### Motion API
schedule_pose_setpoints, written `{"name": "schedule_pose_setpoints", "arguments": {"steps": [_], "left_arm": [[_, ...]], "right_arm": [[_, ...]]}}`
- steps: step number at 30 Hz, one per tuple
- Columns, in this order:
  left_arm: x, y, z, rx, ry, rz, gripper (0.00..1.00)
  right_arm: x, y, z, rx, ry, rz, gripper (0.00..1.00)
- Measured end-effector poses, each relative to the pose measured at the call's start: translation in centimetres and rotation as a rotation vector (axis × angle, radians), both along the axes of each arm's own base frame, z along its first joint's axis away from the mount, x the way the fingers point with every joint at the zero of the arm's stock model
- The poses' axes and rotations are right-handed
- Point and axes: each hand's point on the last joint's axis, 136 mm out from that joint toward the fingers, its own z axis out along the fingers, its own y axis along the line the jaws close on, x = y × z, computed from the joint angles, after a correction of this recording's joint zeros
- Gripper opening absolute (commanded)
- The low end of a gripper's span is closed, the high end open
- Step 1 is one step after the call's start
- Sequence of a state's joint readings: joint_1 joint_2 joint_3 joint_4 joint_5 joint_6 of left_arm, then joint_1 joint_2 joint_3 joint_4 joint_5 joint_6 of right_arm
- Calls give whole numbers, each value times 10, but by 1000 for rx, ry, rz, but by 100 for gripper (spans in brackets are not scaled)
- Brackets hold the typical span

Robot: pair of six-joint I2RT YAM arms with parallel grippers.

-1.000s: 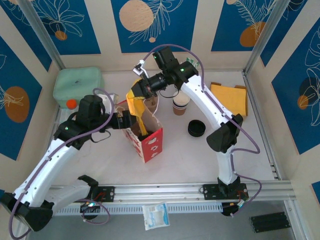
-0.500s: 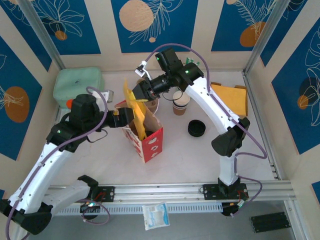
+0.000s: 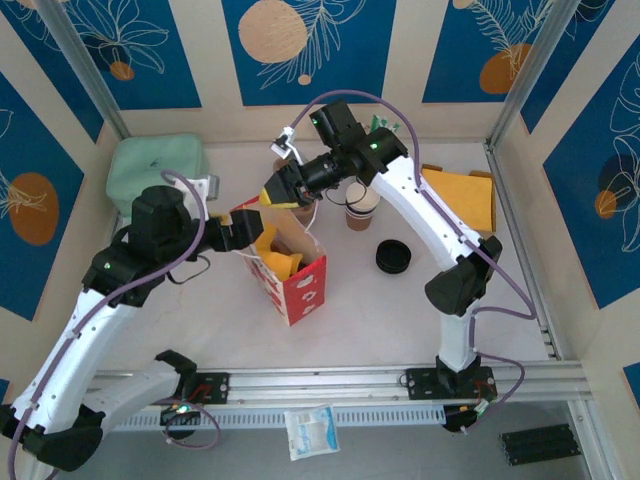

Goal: Pack the takeout coffee

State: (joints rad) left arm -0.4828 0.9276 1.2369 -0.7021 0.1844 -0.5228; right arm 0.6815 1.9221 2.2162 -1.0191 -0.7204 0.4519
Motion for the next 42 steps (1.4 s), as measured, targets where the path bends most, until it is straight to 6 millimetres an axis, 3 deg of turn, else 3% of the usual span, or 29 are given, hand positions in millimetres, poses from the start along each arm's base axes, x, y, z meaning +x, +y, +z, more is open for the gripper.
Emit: {"name": "schedule_pose_setpoints", "arguments": {"steps": [14,20,25,29,35,40,42], "left_arm": [[2,18,11,41,-47,80,100],[3,34,14,99,-90,143,99],[5,51,19,161,-131,210,99],[5,65,24,206,-168,262,99],[7,83,30,275,-218,335,99],[8,102,40,335,-294,411,99],[8,110,40,369,-325,442,99]], "right_arm": [[-8,-3,9,-2,-33,-7,53],[-15,-15,25,-3,-93,-38,65],[-27,-36,46,13,-171,-77,71],[-34,-53,52,12,-197,-114,75],[-30,-86,42,-18,-231,-216,87],[-22,-125,31,-66,-301,-365,99],[-19,-144,26,-92,-348,-443,99]]}}
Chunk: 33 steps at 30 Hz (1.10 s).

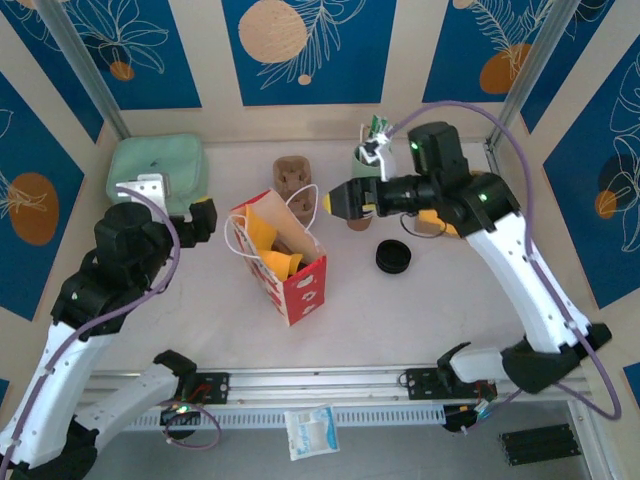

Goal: Pack the takeout coffee

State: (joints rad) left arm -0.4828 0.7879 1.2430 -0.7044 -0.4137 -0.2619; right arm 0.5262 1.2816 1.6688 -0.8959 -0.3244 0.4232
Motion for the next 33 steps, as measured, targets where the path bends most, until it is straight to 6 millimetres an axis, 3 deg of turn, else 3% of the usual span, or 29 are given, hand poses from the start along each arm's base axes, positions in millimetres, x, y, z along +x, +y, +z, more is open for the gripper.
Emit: {"name": "schedule_pose_setpoints", "arguments": {"steps": [4,8,13,16,18,22,28,33], "left_arm": [[4,14,-8,80,-42,62,99],[16,23,-26,163,-52,115,99],[34,33,-64,255,-37,167,99],[41,41,-92,296,-21,189,99],[44,46,-110,311,-12,205,99],[51,54,-154,338,13,229,99],[69,56,-218,369,61,234,99],[90,50,-249,369,61,221,99]], "right_arm": [[15,-48,-14,-48,-82,-209,99],[44,-104,-41,-94,-105,-456,99],[81,-168,-110,-177,-53,-721,99],[89,-196,-161,-242,1,-821,99],[92,-212,-186,-279,13,-876,99],[102,-233,-213,-325,-34,-936,99],[117,-247,-251,-392,-110,-960,99],[123,-252,-277,-439,-167,-949,99]]}}
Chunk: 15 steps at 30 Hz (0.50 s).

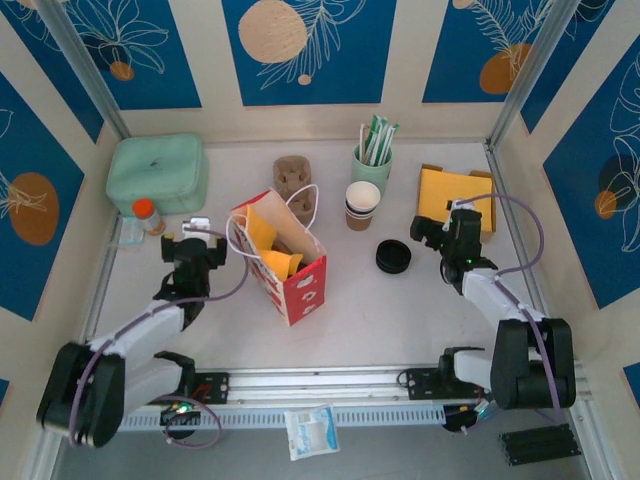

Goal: Pack the takeout coffee

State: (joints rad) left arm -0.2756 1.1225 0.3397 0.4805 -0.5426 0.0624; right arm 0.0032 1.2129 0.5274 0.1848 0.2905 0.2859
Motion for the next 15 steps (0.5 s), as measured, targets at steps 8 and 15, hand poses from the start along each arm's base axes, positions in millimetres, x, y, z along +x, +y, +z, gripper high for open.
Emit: {"name": "schedule_pose_setpoints", "arguments": {"steps": [8,15], "left_arm": [[29,-8,-48,12,21,-51,99],[43,-3,-46,-66,-27,-114,99]], "right_arm": [[0,-2,-28,-67,-61,47,99],[19,11,-38,-53,-166,124,99]]}}
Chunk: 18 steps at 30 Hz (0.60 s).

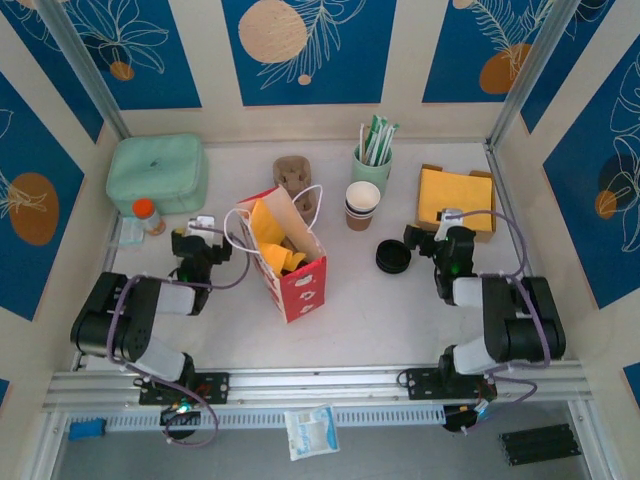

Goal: Pack the takeout coffee

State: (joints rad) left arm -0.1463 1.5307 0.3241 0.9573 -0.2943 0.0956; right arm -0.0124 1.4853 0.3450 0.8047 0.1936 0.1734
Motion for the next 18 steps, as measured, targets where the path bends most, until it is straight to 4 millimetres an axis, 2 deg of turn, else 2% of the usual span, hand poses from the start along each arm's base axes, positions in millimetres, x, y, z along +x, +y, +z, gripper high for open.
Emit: {"name": "schedule_pose_setpoints", "arguments": {"steps": [3,9,18], "left_arm": [[2,-3,-8,-27,20,-39,99],[12,-6,-3,-87,19,-88,99],[13,-10,-3,-109,24,-116,99]], "right_arm": [[0,5,-13,3,39,34,99],[12,11,3,-6,-6,66,99],[13,17,3,-20,-8,83,99]]}}
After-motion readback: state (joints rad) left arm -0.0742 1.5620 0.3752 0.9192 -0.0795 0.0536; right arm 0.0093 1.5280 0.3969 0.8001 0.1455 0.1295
